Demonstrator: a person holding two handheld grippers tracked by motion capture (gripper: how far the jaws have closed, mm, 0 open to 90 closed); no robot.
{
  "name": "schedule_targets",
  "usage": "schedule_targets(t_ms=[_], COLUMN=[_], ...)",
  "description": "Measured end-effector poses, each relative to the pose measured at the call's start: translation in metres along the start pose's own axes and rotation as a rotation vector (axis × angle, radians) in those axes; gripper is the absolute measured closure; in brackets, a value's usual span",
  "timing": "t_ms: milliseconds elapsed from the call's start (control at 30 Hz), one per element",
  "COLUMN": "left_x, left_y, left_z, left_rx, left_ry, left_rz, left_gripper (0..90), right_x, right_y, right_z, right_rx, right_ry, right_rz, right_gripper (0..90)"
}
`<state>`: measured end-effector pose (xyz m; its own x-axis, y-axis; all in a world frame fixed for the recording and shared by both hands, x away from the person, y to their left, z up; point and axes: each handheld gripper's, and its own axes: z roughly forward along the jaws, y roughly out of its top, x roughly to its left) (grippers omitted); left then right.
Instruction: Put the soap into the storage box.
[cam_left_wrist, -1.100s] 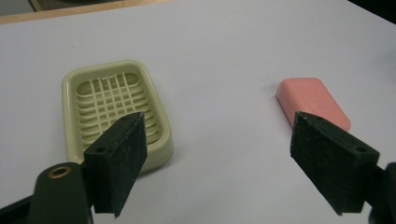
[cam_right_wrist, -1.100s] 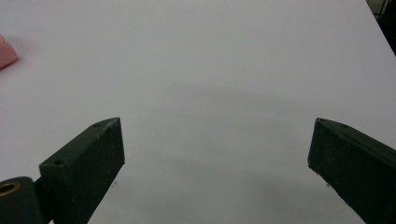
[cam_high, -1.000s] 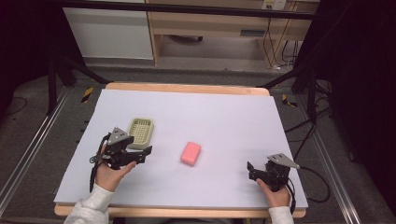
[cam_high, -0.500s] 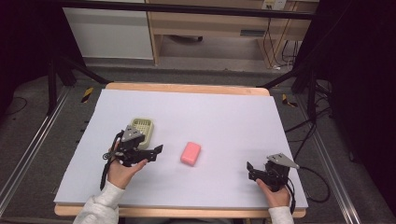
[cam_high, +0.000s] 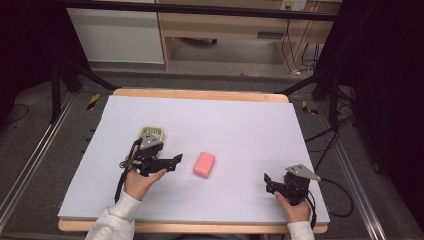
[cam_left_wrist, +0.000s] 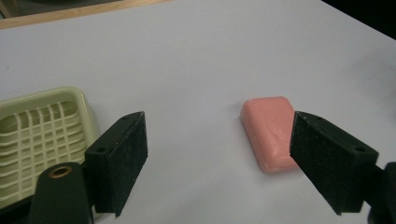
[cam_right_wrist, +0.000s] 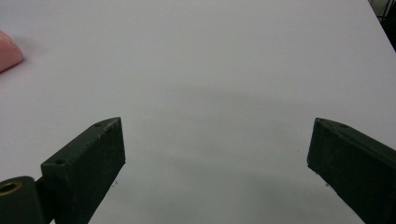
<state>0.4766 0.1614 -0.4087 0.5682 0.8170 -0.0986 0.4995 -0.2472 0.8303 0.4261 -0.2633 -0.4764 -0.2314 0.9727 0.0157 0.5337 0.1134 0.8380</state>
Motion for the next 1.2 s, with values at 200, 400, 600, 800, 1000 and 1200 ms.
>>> schedule_targets(t_ms=[200, 400, 600, 800, 1000, 1200], left_x=[-0.006, -0.012, -0.017, -0.022, -0.026, -0.031], left_y=[0.001, 0.004, 0.006, 0.007, 0.008, 0.010], left_z=[0.008, 0.015, 0.021, 0.029, 0.035, 0.039], left_rx=[0.014, 0.019, 0.021, 0.036, 0.042, 0.050], left_ry=[-0.006, -0.012, -0.022, -0.031, -0.041, -0.046], left_rz=[0.009, 0.019, 0.018, 0.027, 0.028, 0.037], left_gripper=[18.9, 18.9, 19.1, 19.2, 19.2, 19.2], right_x=[0.000, 0.000, 0.001, 0.001, 0.001, 0.001], right_y=[0.000, 0.000, 0.000, 0.000, 0.000, 0.000], right_z=[0.000, 0.001, 0.001, 0.001, 0.001, 0.001], right_rx=[0.000, 0.002, 0.006, 0.007, 0.007, 0.007], right_ry=[0.003, 0.005, 0.008, 0.010, 0.011, 0.011], right_rz=[0.000, -0.003, -0.003, 0.002, 0.002, -0.001], right_gripper=[4.5, 4.5, 4.4, 4.4, 4.4, 4.4])
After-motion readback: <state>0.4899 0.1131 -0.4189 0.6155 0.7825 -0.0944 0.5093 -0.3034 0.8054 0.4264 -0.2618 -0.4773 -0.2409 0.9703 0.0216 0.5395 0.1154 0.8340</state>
